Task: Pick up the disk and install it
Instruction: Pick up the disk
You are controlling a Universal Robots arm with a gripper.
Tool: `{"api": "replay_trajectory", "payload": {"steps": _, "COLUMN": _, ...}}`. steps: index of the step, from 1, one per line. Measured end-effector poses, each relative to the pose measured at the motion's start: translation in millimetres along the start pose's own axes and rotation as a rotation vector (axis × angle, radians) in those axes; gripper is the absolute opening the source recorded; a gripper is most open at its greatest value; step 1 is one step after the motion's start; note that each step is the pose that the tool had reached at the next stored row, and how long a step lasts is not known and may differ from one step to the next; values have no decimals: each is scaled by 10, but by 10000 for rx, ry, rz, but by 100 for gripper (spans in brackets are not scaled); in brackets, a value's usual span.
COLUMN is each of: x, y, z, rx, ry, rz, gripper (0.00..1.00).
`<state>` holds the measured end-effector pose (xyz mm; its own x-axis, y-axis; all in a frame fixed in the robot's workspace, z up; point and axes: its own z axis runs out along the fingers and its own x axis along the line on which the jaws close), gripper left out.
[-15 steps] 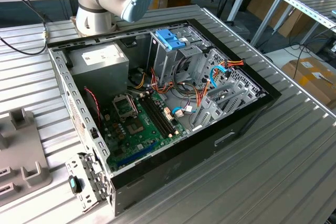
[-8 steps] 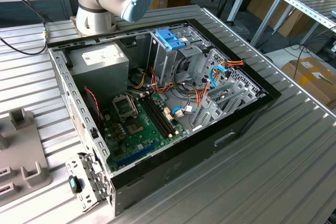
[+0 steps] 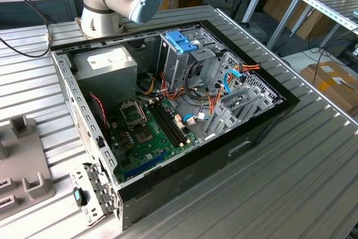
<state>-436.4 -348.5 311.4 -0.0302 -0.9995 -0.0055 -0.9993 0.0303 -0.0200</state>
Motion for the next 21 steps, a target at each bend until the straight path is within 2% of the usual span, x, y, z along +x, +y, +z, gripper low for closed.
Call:
{"api": "replay_trajectory", "payload": {"steps": 1, "x": 0, "y": -1, "z": -37, "rx": 0, "ry": 0, "rz": 0, "gripper": 35}}
{"api": "replay_trajectory", "payload": {"steps": 2, "x": -1, "y": -2, "z": -117, "rx": -1, "ry": 0, "rz": 0, "gripper": 35}}
{"api": "replay_trajectory", "payload": {"steps": 4, "x": -1, "y": -4, "z": -199, "rx": 1, "ry": 0, "rz": 0, "gripper": 35}}
{"api": "replay_trajectory", "payload": {"steps": 6, "x": -1, "y": -5, "z": -237, "rx": 0, "ry": 0, "rz": 0, "gripper": 35}}
{"api": "replay_trajectory", "payload": {"steps": 8, "x": -2, "y": -7, "z": -329, "rx": 1, "ry": -1, "rz": 0, "gripper": 35}}
{"api": "replay_trajectory", "payload": {"steps": 10, "x": -2, "y": -8, "z": -395, "rx": 0, "ry": 0, "rz": 0, "gripper": 35}}
{"api": "replay_trajectory", "payload": {"steps": 15, "x": -3, "y": -10, "z": -499, "rx": 0, "ry": 0, "rz": 0, "gripper": 35}}
{"api": "replay_trajectory", "payload": {"steps": 19, "x": -3, "y": -12, "z": -619, "rx": 0, "ry": -1, "rz": 0, "gripper": 35}}
{"api": "replay_trajectory", "payload": {"steps": 21, "x": -3, "y": -13, "z": -643, "rx": 0, "ry": -2, "rz": 0, "gripper": 35}}
